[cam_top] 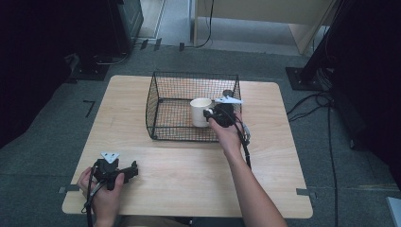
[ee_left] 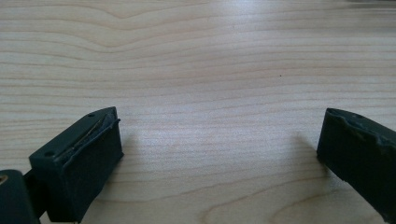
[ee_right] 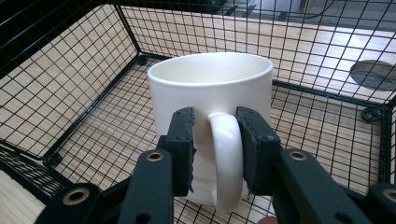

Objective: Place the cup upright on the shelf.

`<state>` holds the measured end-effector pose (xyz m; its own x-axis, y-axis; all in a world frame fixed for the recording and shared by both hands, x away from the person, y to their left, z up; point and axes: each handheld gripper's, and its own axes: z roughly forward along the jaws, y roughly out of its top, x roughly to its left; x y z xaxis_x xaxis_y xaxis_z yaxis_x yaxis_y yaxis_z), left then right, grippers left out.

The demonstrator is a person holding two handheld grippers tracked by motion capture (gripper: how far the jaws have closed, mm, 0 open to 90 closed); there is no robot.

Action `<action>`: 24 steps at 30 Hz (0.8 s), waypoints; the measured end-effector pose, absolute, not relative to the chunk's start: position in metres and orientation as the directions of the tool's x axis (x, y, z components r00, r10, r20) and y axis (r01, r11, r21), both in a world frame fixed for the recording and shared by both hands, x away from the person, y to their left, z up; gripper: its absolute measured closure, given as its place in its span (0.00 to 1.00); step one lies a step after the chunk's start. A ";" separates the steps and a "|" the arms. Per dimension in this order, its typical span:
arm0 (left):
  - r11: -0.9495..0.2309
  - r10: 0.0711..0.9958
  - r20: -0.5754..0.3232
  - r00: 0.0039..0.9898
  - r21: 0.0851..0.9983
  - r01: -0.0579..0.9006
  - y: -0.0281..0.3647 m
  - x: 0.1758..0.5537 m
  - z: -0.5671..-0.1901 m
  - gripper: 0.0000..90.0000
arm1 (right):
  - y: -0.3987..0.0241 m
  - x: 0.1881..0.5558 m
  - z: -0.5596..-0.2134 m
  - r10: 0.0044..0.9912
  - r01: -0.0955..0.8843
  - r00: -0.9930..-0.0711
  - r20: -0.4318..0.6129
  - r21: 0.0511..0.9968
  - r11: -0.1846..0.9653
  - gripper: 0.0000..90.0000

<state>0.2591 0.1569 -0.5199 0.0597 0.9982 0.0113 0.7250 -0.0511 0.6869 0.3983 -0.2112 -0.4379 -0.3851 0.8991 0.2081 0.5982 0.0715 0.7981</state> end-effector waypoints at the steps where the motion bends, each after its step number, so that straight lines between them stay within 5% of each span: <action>1: -0.051 0.998 0.011 0.060 0.687 0.725 0.157 0.259 -0.520 0.00 | -0.211 0.398 -0.438 0.900 0.601 -0.382 0.211 0.796 0.069 0.75; 24: -0.052 0.998 0.011 0.061 0.687 0.724 0.157 0.259 -0.520 0.00 | -0.216 0.393 -0.430 0.905 0.581 -0.368 0.213 0.812 0.045 0.66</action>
<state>0.2591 0.1568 -0.5200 0.0613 0.9981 0.0110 0.7244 -0.0521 0.6874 0.3929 -0.2163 -0.4300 -0.3678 0.9052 0.2128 0.5813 0.0452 0.8125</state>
